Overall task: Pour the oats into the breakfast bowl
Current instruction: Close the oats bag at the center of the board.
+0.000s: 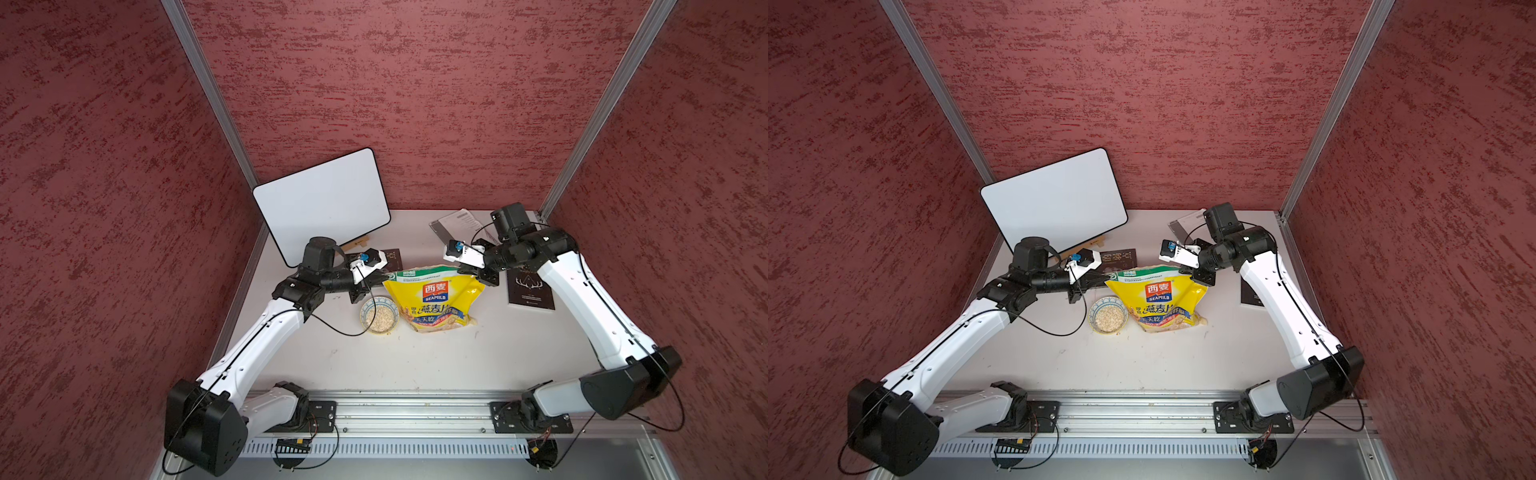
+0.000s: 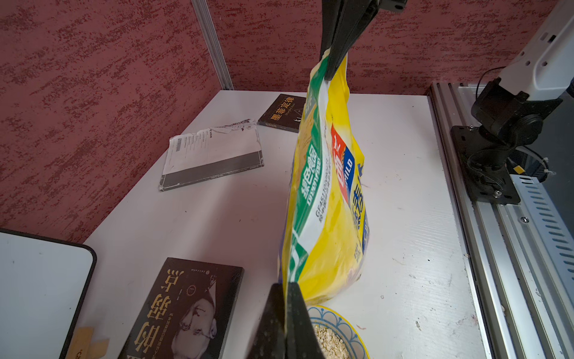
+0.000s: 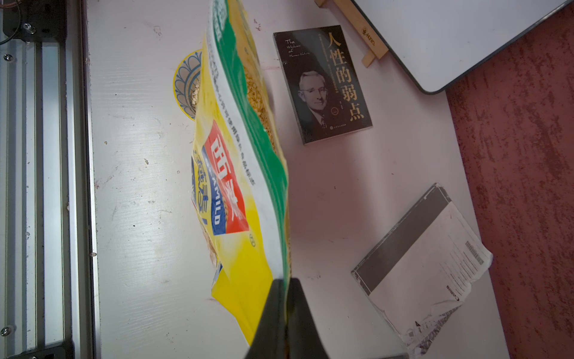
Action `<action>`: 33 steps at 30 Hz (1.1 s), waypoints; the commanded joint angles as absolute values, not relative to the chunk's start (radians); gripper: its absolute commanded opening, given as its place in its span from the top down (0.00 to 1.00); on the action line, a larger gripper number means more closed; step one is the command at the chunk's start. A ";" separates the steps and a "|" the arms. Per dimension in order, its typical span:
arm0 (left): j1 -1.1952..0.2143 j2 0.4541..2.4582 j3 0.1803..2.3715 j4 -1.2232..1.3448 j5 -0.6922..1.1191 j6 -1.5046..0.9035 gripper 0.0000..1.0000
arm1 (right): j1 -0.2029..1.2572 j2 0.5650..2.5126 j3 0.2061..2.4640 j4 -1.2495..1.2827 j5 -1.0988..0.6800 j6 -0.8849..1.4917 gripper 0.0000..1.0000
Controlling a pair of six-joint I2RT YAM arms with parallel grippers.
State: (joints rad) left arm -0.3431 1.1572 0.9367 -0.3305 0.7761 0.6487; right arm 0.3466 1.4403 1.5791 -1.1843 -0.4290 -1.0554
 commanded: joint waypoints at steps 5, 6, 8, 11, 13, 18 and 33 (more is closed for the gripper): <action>-0.334 1.127 0.936 -0.282 0.778 0.665 1.00 | 0.313 1.404 1.557 -1.190 -0.380 -1.055 0.82; -0.334 1.126 0.935 -0.282 0.777 0.666 1.00 | 0.310 1.404 1.556 -1.191 -0.380 -1.055 0.85; -0.334 1.124 0.933 -0.282 0.776 0.667 1.00 | 0.305 1.402 1.555 -1.194 -0.373 -1.054 0.98; -0.333 1.118 0.928 -0.281 0.768 0.668 1.00 | 0.289 1.390 1.552 -1.199 -0.370 -1.057 1.00; -0.332 1.112 0.927 -0.282 0.753 0.670 1.00 | 0.269 1.375 1.551 -1.204 -0.367 -1.058 1.00; -0.328 1.100 0.921 -0.284 0.707 0.672 1.00 | 0.206 1.321 1.526 -1.199 -0.370 -1.058 1.00; -0.363 1.106 0.911 -0.226 0.678 0.669 1.00 | 0.295 1.350 1.544 -1.176 -0.508 -1.035 0.78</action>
